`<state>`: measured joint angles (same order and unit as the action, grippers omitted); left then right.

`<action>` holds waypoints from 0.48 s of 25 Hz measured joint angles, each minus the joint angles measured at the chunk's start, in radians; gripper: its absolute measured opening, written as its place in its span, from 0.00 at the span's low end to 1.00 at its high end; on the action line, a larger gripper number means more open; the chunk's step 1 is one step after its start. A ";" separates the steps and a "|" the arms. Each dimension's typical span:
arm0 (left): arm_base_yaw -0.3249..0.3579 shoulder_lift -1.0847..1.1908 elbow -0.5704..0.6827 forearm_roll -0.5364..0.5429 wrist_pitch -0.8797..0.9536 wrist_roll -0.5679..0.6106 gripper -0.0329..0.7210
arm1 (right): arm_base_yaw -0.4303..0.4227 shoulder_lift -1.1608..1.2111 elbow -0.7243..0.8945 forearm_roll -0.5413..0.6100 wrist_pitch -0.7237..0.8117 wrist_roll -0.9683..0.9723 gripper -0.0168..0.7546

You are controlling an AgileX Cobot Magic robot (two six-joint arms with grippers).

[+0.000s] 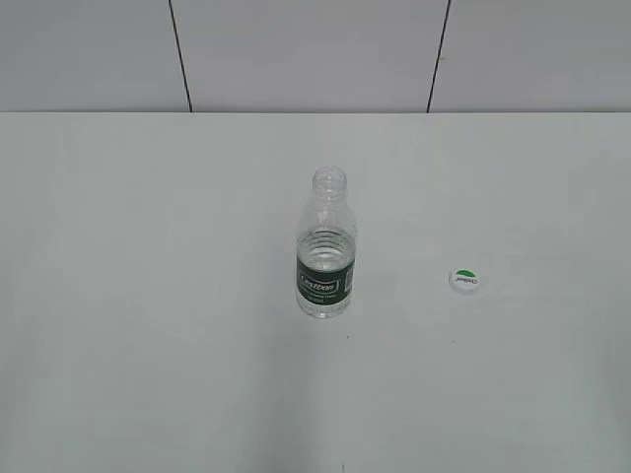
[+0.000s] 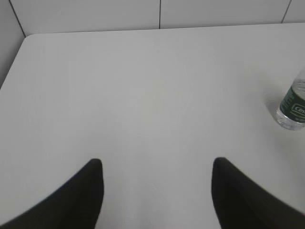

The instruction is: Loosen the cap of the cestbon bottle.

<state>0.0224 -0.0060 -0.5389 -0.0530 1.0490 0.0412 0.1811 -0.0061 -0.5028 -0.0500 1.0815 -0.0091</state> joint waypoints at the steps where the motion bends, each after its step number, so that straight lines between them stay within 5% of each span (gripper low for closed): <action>1: 0.009 0.000 0.000 0.000 0.000 0.000 0.62 | -0.009 0.000 0.000 0.000 0.000 0.000 0.79; 12: 0.015 0.000 0.000 0.001 0.000 0.000 0.58 | -0.049 0.000 0.000 0.000 0.000 0.000 0.79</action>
<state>0.0376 -0.0060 -0.5389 -0.0520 1.0490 0.0412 0.1324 -0.0061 -0.5028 -0.0500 1.0815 -0.0091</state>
